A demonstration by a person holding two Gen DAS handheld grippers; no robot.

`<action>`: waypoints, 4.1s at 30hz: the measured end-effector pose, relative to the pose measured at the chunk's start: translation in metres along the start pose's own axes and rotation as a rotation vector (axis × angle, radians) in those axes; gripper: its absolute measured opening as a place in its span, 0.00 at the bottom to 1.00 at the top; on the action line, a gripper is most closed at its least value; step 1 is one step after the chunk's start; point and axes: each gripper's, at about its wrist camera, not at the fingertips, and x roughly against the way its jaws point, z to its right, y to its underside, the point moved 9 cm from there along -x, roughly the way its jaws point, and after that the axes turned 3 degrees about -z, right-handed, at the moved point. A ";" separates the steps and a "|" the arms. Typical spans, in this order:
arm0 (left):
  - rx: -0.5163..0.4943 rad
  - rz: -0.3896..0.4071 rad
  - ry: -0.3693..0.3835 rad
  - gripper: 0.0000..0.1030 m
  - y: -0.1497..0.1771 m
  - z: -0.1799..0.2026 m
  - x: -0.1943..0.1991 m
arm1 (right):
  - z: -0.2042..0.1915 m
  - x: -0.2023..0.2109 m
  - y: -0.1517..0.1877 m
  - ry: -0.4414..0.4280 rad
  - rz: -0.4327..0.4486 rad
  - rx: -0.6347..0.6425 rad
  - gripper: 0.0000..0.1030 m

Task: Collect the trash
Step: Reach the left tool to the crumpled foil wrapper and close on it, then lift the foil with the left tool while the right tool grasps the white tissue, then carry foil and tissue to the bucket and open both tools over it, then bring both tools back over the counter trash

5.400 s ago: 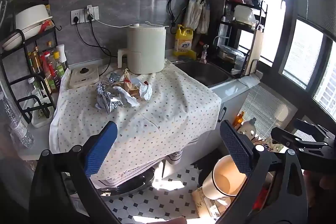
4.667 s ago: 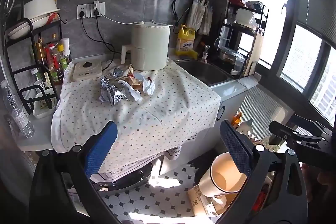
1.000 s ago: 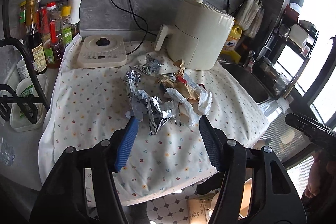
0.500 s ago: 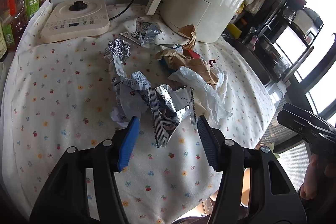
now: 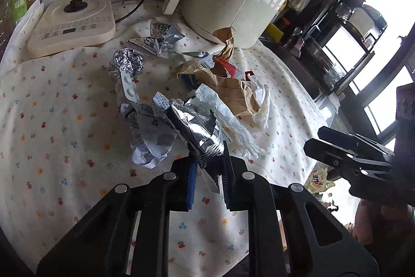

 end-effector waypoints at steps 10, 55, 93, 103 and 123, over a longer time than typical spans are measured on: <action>0.047 0.122 -0.042 0.16 -0.002 -0.021 0.064 | -0.041 -0.042 0.008 -0.026 -0.072 0.108 0.76; -0.228 0.115 0.074 0.16 -0.009 0.134 0.028 | 0.067 0.091 0.038 -0.071 0.086 -0.101 0.03; -0.406 -0.312 0.182 0.16 0.259 0.398 -0.154 | 0.355 0.097 0.404 0.154 -0.272 -0.479 0.57; -0.484 -0.423 0.225 0.17 0.299 0.433 -0.189 | 0.397 0.154 0.428 0.285 -0.218 -0.595 0.73; -0.465 -0.305 0.195 0.85 0.237 0.421 -0.148 | 0.404 0.189 0.398 0.353 -0.092 -0.665 0.89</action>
